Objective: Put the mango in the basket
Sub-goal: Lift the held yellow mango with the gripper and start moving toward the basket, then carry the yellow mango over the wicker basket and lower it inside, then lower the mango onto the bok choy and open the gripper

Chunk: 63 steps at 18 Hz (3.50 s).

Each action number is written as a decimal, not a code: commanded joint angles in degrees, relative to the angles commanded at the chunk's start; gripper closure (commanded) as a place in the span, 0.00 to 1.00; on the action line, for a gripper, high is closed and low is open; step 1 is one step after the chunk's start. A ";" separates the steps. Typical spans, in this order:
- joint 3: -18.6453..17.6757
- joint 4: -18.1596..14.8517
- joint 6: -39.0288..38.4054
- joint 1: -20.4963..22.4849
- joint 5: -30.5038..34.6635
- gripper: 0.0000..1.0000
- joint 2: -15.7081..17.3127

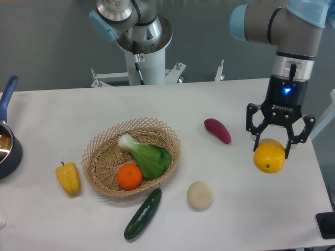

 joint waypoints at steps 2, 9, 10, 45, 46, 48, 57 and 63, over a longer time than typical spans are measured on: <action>-0.44 0.09 0.09 -0.09 0.00 0.61 0.00; -0.26 0.09 -0.53 -0.26 0.00 0.61 -0.09; -0.35 0.00 -0.96 -0.70 0.00 0.61 -0.17; -22.94 0.26 -16.35 -23.38 18.54 0.61 8.44; -22.94 0.35 -16.35 -23.38 19.24 0.61 7.74; -22.85 0.35 -16.35 -23.55 20.21 0.61 6.60; -20.22 0.44 -16.08 -26.27 23.89 0.60 2.11; -19.69 0.44 -16.08 -27.25 25.22 0.60 1.14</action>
